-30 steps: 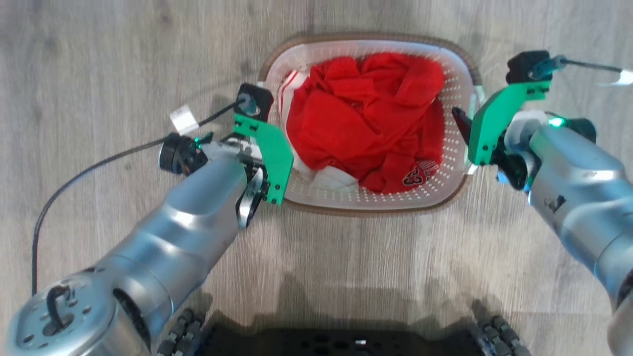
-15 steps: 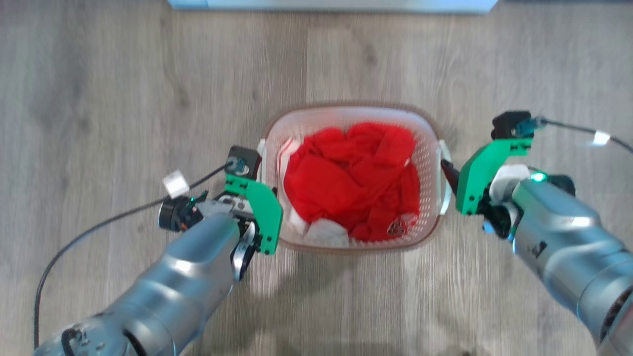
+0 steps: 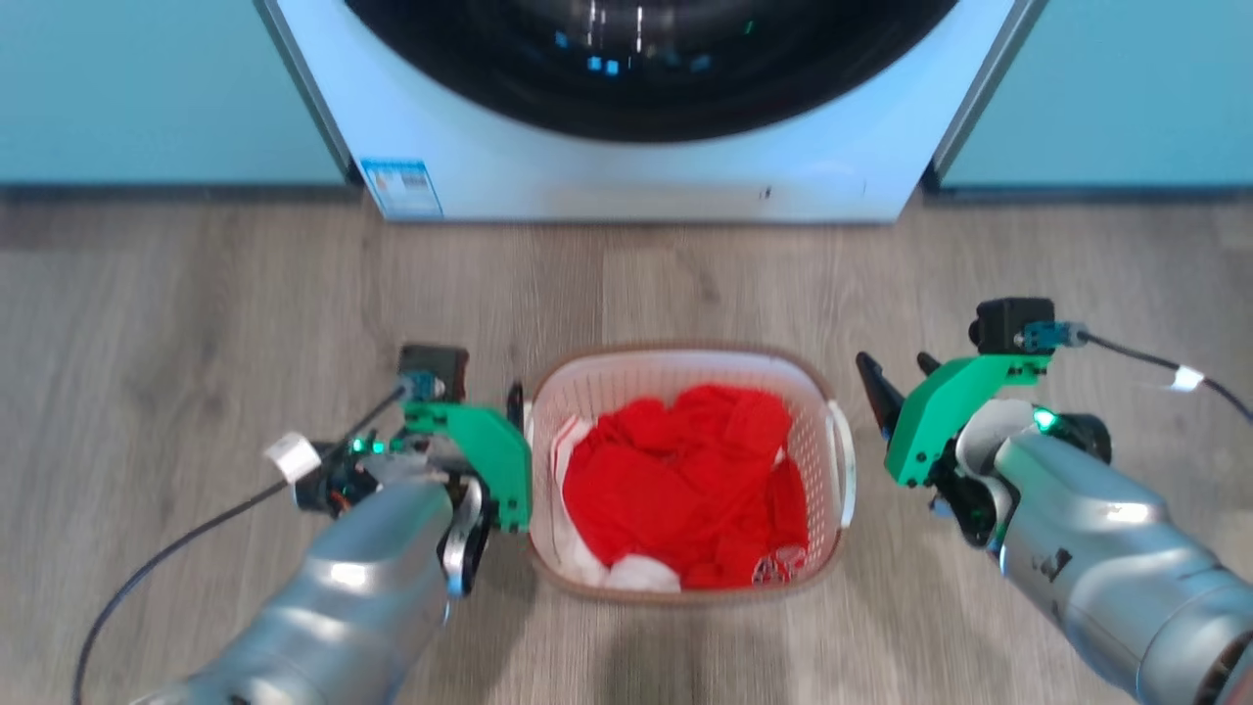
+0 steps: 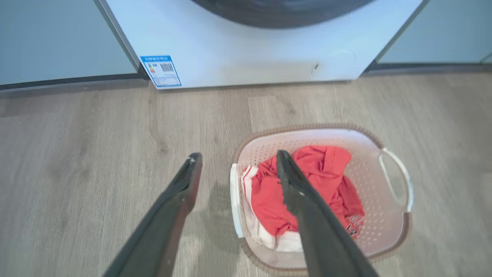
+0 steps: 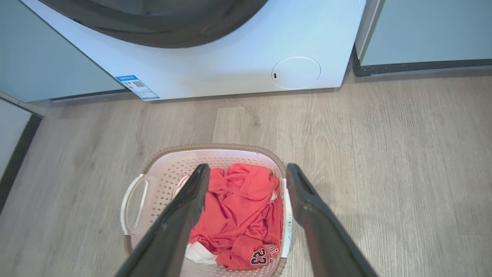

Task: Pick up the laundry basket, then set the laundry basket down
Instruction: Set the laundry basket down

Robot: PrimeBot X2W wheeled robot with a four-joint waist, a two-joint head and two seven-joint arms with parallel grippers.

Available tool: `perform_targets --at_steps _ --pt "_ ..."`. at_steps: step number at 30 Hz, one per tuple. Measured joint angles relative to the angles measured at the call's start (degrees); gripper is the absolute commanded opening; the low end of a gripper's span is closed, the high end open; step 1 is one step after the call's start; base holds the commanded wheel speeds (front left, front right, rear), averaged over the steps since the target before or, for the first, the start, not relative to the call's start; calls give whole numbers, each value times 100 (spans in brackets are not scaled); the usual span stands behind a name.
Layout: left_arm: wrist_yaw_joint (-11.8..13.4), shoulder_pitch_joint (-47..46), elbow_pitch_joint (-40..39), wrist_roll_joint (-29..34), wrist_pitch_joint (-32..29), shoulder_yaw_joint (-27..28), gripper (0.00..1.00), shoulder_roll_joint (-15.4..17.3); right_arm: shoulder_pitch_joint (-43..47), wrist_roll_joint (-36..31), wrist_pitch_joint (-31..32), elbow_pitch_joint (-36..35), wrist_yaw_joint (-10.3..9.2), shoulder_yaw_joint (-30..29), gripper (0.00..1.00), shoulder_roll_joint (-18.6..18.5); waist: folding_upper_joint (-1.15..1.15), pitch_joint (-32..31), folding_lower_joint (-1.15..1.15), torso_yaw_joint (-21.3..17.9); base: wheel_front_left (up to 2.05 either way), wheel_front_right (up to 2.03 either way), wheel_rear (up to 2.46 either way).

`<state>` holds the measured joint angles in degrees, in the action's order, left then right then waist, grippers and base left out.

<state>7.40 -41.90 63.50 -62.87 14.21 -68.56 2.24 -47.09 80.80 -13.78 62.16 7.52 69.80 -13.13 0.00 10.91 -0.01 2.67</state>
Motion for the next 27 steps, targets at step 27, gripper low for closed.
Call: perform_targets --at_steps 27 --pt "353 3535 -5097 4813 32 4990 100 111 3851 -5520 -46 -4634 0 -5743 100 311 0 -1206 0 -1 0 0 0"
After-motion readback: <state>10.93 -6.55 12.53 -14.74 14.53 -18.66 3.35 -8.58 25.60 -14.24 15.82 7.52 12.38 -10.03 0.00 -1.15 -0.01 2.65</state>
